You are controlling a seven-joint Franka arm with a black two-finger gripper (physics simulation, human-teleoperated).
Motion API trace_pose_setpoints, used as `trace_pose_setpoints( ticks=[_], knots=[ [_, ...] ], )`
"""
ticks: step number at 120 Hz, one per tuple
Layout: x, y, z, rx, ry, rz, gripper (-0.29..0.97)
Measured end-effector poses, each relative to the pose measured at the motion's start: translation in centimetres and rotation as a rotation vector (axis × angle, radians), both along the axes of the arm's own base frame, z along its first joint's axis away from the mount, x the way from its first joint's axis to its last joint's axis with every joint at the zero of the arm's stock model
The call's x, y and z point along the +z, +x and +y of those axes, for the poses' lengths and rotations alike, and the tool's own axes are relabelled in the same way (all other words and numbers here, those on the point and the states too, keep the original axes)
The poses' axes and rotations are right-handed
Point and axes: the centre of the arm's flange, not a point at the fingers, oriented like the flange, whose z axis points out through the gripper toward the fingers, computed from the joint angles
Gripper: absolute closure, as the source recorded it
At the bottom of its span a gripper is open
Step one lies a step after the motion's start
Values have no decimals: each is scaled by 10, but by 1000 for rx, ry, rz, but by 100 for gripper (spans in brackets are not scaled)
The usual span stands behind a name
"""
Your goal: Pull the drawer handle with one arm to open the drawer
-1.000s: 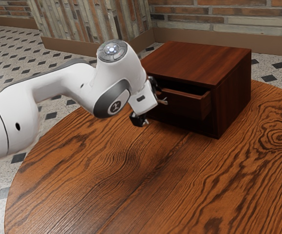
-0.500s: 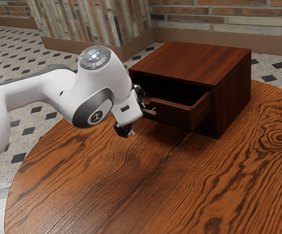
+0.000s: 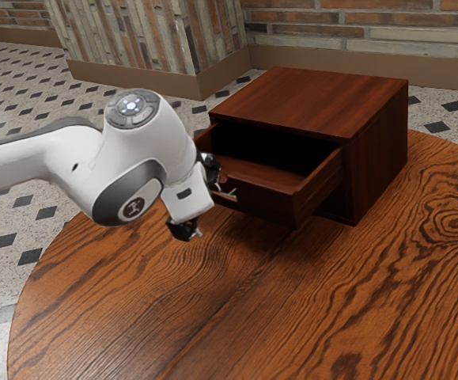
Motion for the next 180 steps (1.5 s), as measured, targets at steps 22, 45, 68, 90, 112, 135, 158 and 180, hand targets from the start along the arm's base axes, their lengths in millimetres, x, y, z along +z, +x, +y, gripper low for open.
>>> trace_pose_setpoints(
  ticks=[22,45,68,90,112,135,158,180],
  knots=[
    [4,-13,0,1,0,-3,2],
    [38,-30,-4,-6,1,-57,1],
    [113,-13,-16,19,-32,-115,0],
    [128,23,-8,224,-172,-42,0],
    [121,17,10,505,-416,65,0],
    [110,15,7,680,-501,126,0],
    [101,17,1,795,-533,149,0],
    [101,16,9,892,-547,132,0]
  ],
)
